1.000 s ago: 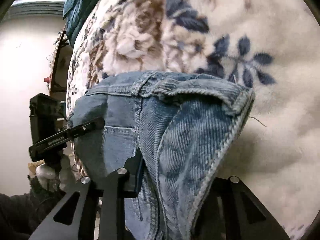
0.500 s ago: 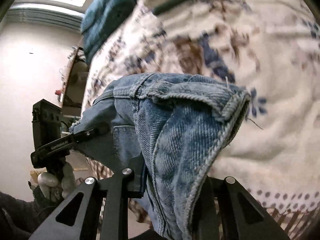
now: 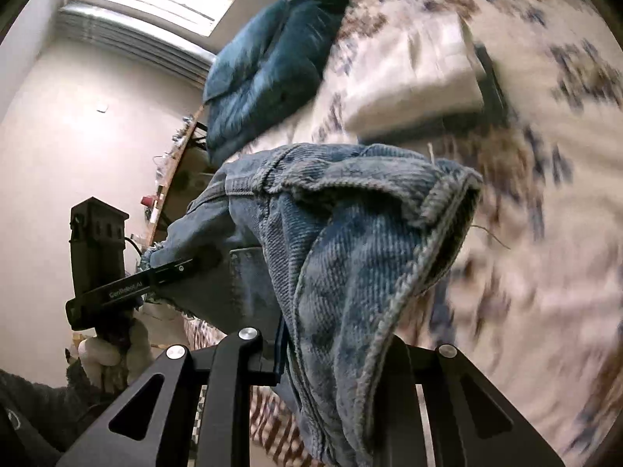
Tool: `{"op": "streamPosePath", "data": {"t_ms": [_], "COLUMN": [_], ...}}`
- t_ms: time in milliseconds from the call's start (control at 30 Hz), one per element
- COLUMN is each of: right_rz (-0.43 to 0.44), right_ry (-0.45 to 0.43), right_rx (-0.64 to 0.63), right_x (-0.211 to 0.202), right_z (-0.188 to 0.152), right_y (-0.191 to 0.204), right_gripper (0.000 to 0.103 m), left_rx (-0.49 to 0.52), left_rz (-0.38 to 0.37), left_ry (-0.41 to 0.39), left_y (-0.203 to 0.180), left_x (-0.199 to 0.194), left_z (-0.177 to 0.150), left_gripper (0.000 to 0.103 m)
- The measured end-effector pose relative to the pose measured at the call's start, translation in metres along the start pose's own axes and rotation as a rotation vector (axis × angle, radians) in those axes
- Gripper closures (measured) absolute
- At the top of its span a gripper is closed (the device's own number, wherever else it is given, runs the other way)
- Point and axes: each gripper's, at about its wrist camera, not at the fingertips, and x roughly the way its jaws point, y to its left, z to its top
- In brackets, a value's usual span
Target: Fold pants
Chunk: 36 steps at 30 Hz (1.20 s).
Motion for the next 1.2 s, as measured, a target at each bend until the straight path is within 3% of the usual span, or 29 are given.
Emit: {"op": "streamPosePath", "data": {"t_ms": [167, 333, 433, 600, 633, 667, 700, 733, 767, 833, 867, 933, 1000, 1133, 1200], "right_rz": [0.008, -0.018, -0.045, -0.129, -0.15, -0.188, -0.227, -0.235, -0.245, -0.272, -0.287, -0.397, -0.501, -0.544, -0.602], "right_ry": [-0.026, -0.023, -0.006, 0.088, 0.113, 0.124, 0.121, 0.108, 0.096, 0.062, 0.058, 0.066, 0.07, 0.053, 0.018], "right_rx": [-0.02, -0.01, 0.027, 0.121, 0.148, 0.17, 0.191, 0.209, 0.224, 0.246, 0.243, 0.197, 0.158, 0.254, 0.23], "right_x": [0.004, 0.039, 0.069, 0.128, 0.137, 0.143, 0.146, 0.146, 0.144, 0.138, 0.136, 0.134, 0.135, 0.131, 0.123], "right_z": [0.111, 0.218, 0.274, 0.331, 0.336, 0.338, 0.34, 0.34, 0.341, 0.337, 0.336, 0.331, 0.324, 0.306, 0.299], "right_y": [-0.02, -0.057, -0.091, -0.166, -0.18, -0.192, -0.203, -0.211, -0.216, -0.219, -0.218, -0.208, -0.199, -0.201, -0.189], "right_gripper": [0.081, 0.081, 0.081, 0.081, 0.078, 0.064, 0.058, 0.053, 0.037, 0.02, 0.018, 0.01, 0.01, 0.01, 0.01], "left_rx": [0.049, 0.059, 0.068, 0.098, 0.097, 0.108, 0.109, 0.113, 0.122, 0.138, 0.131, 0.114, 0.104, 0.062, 0.08], "left_rz": [0.0, -0.018, -0.005, 0.034, 0.068, 0.098, 0.116, 0.144, 0.148, 0.181, 0.187, 0.205, 0.239, 0.264, 0.287], "left_ry": [-0.058, -0.061, -0.026, 0.078, 0.1, 0.132, 0.152, 0.171, 0.178, 0.179, 0.18, 0.185, 0.178, 0.144, 0.092], "left_y": [-0.013, -0.007, 0.0, 0.01, 0.016, 0.02, 0.024, 0.028, 0.03, 0.036, 0.04, 0.046, 0.052, 0.058, 0.051], "left_x": [0.028, 0.082, 0.128, 0.209, 0.228, 0.246, 0.256, 0.266, 0.27, 0.271, 0.27, 0.266, 0.263, 0.253, 0.24], "left_z": [0.101, 0.196, 0.245, 0.286, 0.289, 0.291, 0.293, 0.293, 0.293, 0.294, 0.295, 0.297, 0.296, 0.293, 0.289], "left_gripper": [0.096, 0.096, 0.096, 0.096, 0.095, 0.095, 0.092, 0.087, 0.085, 0.072, 0.068, 0.049, 0.031, 0.027, 0.027]}}
